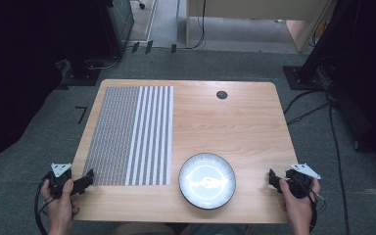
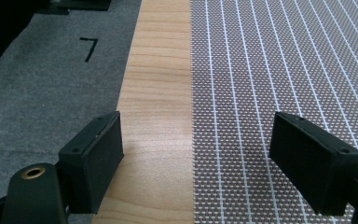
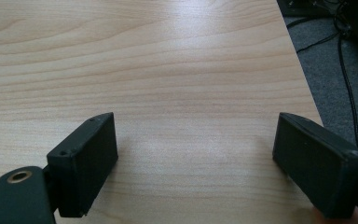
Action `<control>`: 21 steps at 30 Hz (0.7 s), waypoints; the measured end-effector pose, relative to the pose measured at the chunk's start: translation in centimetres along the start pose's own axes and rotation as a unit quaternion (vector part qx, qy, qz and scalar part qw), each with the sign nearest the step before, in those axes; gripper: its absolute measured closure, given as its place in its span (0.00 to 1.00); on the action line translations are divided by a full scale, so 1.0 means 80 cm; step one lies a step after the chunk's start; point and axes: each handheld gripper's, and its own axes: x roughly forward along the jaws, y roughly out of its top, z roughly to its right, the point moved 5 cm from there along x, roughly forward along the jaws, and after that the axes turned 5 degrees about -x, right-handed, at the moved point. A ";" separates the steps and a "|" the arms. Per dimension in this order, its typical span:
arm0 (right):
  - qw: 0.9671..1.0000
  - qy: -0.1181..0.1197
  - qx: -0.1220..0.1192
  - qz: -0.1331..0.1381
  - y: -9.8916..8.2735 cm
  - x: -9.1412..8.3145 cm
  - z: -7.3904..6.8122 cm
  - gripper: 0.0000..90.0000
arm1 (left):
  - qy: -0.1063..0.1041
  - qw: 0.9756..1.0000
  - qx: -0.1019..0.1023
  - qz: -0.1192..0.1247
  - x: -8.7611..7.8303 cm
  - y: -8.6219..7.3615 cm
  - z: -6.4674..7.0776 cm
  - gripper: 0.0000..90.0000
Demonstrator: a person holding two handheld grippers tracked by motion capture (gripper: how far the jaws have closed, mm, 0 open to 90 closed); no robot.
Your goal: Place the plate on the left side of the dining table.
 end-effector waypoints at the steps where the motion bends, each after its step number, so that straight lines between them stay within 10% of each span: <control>1: 1.000 0.000 0.000 0.000 0.000 0.000 0.000 0.15 | 0.000 1.000 0.000 0.000 0.000 0.000 0.000 0.19; 21: 0.999 -0.016 0.016 0.036 0.009 -0.019 -0.006 0.16 | -0.022 1.000 0.005 0.017 -0.008 0.014 0.043 0.17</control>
